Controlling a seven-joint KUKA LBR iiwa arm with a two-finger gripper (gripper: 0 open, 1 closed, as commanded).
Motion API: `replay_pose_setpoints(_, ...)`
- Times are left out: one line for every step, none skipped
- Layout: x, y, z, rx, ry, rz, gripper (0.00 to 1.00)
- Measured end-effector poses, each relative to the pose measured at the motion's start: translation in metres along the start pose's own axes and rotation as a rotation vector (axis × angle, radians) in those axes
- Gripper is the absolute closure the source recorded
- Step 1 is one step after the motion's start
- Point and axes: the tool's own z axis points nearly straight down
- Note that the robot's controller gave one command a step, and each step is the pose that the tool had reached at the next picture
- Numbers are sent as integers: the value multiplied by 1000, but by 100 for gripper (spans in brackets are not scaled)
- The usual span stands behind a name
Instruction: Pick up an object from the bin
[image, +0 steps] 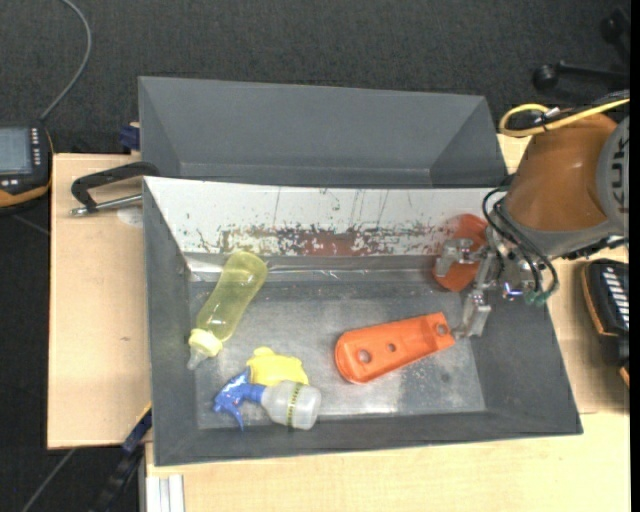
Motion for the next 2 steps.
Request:
replay_pose_setpoints(-1, 0, -5, 1, -7, -2, 0)
replay_pose_setpoints(24, 37, 38, 1, -8, -1, 0)
